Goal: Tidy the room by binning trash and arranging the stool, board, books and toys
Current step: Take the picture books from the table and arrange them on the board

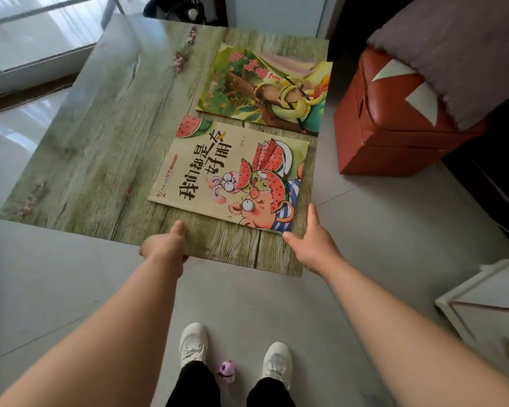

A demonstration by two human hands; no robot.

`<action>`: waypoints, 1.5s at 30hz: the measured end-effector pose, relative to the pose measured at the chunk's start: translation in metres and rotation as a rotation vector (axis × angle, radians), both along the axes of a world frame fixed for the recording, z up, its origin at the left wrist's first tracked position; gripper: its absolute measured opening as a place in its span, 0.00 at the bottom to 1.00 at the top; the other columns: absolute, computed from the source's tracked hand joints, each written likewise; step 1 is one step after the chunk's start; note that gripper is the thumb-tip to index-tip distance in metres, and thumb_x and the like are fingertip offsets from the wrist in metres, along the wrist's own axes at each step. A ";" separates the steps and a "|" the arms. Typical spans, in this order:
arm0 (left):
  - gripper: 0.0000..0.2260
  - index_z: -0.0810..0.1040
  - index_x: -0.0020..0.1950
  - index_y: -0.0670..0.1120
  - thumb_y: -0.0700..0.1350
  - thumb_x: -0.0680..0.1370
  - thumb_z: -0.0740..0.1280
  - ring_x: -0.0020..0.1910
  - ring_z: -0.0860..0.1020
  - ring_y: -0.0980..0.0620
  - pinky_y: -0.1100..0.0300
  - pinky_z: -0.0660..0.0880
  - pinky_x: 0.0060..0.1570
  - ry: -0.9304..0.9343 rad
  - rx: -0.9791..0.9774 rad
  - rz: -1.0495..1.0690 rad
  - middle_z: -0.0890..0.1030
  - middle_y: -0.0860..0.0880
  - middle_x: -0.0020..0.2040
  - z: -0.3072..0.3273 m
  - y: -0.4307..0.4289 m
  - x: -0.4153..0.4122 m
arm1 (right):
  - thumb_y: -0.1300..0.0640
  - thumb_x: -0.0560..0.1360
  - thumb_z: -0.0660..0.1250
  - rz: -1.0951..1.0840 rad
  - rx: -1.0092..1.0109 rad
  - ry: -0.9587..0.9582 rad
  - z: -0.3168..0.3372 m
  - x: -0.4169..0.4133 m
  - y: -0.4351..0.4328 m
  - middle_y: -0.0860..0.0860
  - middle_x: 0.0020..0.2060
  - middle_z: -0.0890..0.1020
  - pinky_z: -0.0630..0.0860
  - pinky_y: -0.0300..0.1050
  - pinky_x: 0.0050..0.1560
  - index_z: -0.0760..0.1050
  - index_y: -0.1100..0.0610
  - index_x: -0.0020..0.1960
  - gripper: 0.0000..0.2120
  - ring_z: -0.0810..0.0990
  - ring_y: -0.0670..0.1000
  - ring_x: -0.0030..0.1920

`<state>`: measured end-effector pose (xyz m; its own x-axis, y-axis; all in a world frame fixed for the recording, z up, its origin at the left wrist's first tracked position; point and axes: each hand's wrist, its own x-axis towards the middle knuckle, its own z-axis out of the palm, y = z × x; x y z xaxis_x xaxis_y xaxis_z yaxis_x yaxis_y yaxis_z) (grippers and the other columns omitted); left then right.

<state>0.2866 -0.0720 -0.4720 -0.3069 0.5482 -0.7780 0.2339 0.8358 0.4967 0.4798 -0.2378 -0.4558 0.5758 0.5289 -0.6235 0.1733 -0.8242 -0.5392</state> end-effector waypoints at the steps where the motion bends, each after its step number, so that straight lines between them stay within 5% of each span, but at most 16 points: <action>1: 0.32 0.66 0.67 0.36 0.51 0.72 0.74 0.42 0.76 0.41 0.47 0.80 0.46 0.005 0.019 0.003 0.73 0.39 0.63 0.004 0.006 -0.005 | 0.48 0.77 0.65 -0.009 0.013 0.017 -0.002 -0.001 -0.002 0.54 0.71 0.69 0.71 0.49 0.63 0.37 0.48 0.78 0.42 0.72 0.57 0.66; 5: 0.32 0.67 0.66 0.36 0.49 0.71 0.76 0.35 0.79 0.43 0.54 0.80 0.32 -0.002 0.055 0.012 0.75 0.40 0.60 0.001 0.005 -0.007 | 0.50 0.76 0.67 -0.056 0.095 0.074 -0.010 0.014 -0.005 0.52 0.73 0.67 0.68 0.51 0.68 0.39 0.44 0.77 0.43 0.70 0.56 0.69; 9: 0.31 0.67 0.67 0.36 0.48 0.71 0.75 0.34 0.77 0.46 0.54 0.81 0.34 -0.079 0.041 0.048 0.74 0.42 0.53 -0.003 -0.017 0.014 | 0.50 0.77 0.65 -0.034 0.063 0.056 -0.007 0.048 -0.005 0.53 0.73 0.66 0.68 0.54 0.69 0.39 0.45 0.77 0.41 0.70 0.57 0.69; 13: 0.31 0.65 0.67 0.35 0.49 0.73 0.74 0.39 0.80 0.43 0.56 0.79 0.28 -0.125 0.017 0.100 0.73 0.41 0.62 -0.006 -0.045 0.037 | 0.52 0.78 0.64 -0.029 0.039 0.049 -0.003 0.080 -0.005 0.54 0.74 0.64 0.68 0.52 0.69 0.40 0.45 0.78 0.39 0.69 0.56 0.69; 16: 0.33 0.61 0.68 0.35 0.50 0.73 0.73 0.48 0.82 0.37 0.53 0.80 0.36 -0.114 0.011 0.150 0.70 0.43 0.64 -0.007 -0.065 0.058 | 0.52 0.79 0.62 -0.055 0.044 0.003 -0.003 0.097 -0.004 0.54 0.75 0.63 0.68 0.46 0.65 0.43 0.46 0.78 0.36 0.70 0.56 0.68; 19: 0.33 0.61 0.69 0.35 0.48 0.73 0.73 0.47 0.79 0.40 0.53 0.79 0.31 -0.191 -0.011 0.186 0.69 0.42 0.64 -0.005 -0.075 0.073 | 0.50 0.80 0.60 -0.127 0.039 -0.090 -0.002 0.102 -0.008 0.55 0.74 0.65 0.66 0.46 0.66 0.47 0.49 0.78 0.33 0.67 0.57 0.70; 23: 0.20 0.72 0.55 0.39 0.50 0.72 0.74 0.46 0.79 0.42 0.49 0.80 0.44 -0.196 -0.077 0.084 0.74 0.39 0.62 -0.010 -0.063 0.057 | 0.47 0.79 0.58 -0.290 -0.055 -0.206 -0.007 0.082 -0.023 0.58 0.70 0.70 0.69 0.50 0.63 0.58 0.56 0.75 0.28 0.70 0.60 0.67; 26: 0.27 0.72 0.62 0.39 0.53 0.72 0.74 0.57 0.74 0.36 0.44 0.79 0.52 -0.045 -0.023 0.110 0.70 0.39 0.66 -0.008 -0.039 0.033 | 0.46 0.79 0.57 -0.308 -0.112 -0.223 -0.007 0.063 -0.036 0.59 0.64 0.74 0.72 0.50 0.55 0.64 0.57 0.70 0.23 0.74 0.61 0.61; 30: 0.25 0.71 0.64 0.41 0.55 0.74 0.71 0.60 0.73 0.34 0.41 0.79 0.50 -0.009 -0.039 0.127 0.71 0.40 0.66 -0.008 -0.017 0.015 | 0.48 0.79 0.56 -0.375 -0.183 -0.210 -0.012 0.048 -0.038 0.60 0.59 0.75 0.73 0.47 0.46 0.60 0.52 0.70 0.20 0.78 0.62 0.54; 39: 0.24 0.71 0.55 0.40 0.54 0.70 0.75 0.57 0.75 0.35 0.46 0.81 0.36 -0.201 -0.101 0.100 0.72 0.38 0.64 -0.023 -0.013 0.001 | 0.53 0.81 0.58 -0.382 -0.121 -0.113 -0.003 0.059 -0.032 0.56 0.74 0.64 0.66 0.52 0.68 0.48 0.50 0.78 0.30 0.66 0.60 0.71; 45: 0.35 0.66 0.66 0.39 0.57 0.69 0.75 0.57 0.75 0.35 0.48 0.81 0.31 -0.196 -0.032 0.162 0.70 0.38 0.64 -0.034 -0.031 0.013 | 0.53 0.81 0.59 -0.360 -0.049 -0.113 -0.012 0.085 -0.036 0.54 0.75 0.62 0.61 0.53 0.71 0.49 0.51 0.78 0.30 0.63 0.59 0.73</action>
<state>0.2996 -0.1026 -0.5056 -0.2308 0.4778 -0.8476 -0.0027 0.8708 0.4916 0.5650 -0.2740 -0.4673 0.7861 0.2513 -0.5647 -0.0757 -0.8676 -0.4915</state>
